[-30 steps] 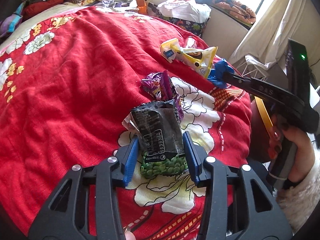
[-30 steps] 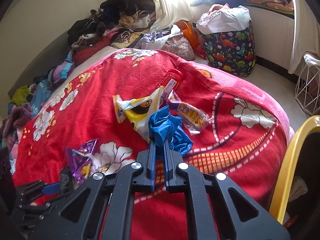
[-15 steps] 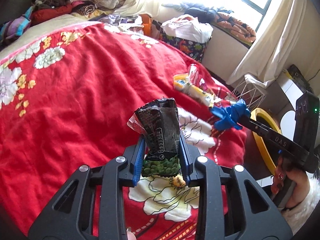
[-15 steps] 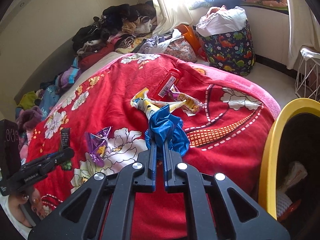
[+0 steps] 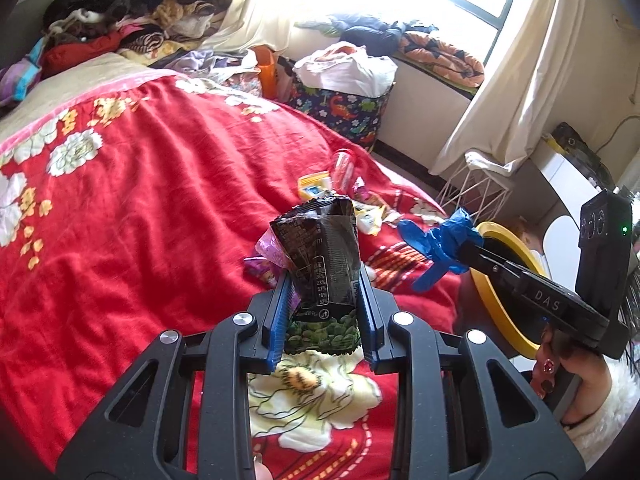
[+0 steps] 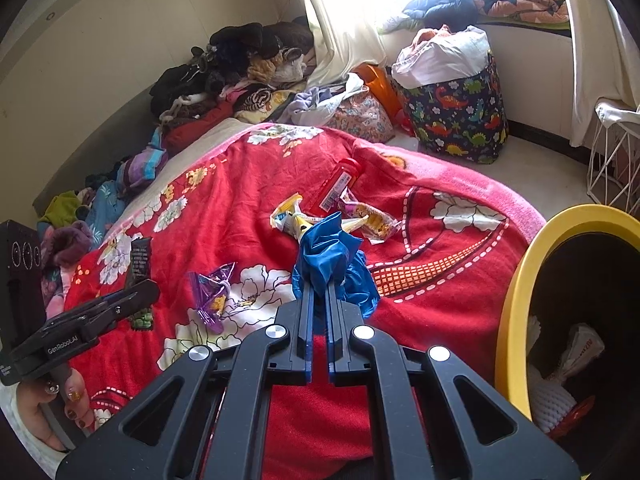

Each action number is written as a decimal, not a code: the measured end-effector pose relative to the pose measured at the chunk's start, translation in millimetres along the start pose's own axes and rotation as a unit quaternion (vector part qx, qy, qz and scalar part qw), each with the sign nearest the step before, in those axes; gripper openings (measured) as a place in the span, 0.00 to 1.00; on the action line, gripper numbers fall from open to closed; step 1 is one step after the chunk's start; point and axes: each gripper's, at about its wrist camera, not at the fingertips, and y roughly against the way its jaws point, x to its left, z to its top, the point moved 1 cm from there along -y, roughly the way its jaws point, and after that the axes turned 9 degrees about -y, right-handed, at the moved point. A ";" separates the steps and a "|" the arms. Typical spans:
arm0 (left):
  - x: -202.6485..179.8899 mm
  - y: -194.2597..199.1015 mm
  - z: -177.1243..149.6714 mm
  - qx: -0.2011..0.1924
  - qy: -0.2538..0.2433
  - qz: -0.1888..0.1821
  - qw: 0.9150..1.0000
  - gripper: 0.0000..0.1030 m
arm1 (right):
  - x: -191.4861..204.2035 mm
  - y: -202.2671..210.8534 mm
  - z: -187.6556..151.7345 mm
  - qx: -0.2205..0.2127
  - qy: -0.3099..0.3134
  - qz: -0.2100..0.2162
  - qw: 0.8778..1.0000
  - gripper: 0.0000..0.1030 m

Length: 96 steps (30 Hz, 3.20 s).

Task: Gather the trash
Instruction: 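Carry the snack bag with the left tool while the right tool carries the blue bag over the bin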

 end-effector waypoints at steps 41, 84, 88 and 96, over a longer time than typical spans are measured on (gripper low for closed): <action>-95.5 -7.1 29.5 -0.031 -0.078 -0.068 0.994 0.23 | -46.3 85.1 11.7 -0.091 -0.042 -0.030 0.994 0.05; -167.8 -24.7 30.6 -0.026 -0.131 -0.122 0.984 0.23 | -129.6 135.2 0.8 -0.141 -0.136 -0.088 0.977 0.05; -174.0 -28.6 29.6 -0.022 -0.136 -0.128 0.982 0.23 | -136.7 138.9 -1.6 -0.144 -0.143 -0.096 0.975 0.05; -191.5 -36.4 25.0 -0.012 -0.155 -0.145 0.977 0.23 | -154.0 146.7 -5.9 -0.146 -0.162 -0.119 0.969 0.05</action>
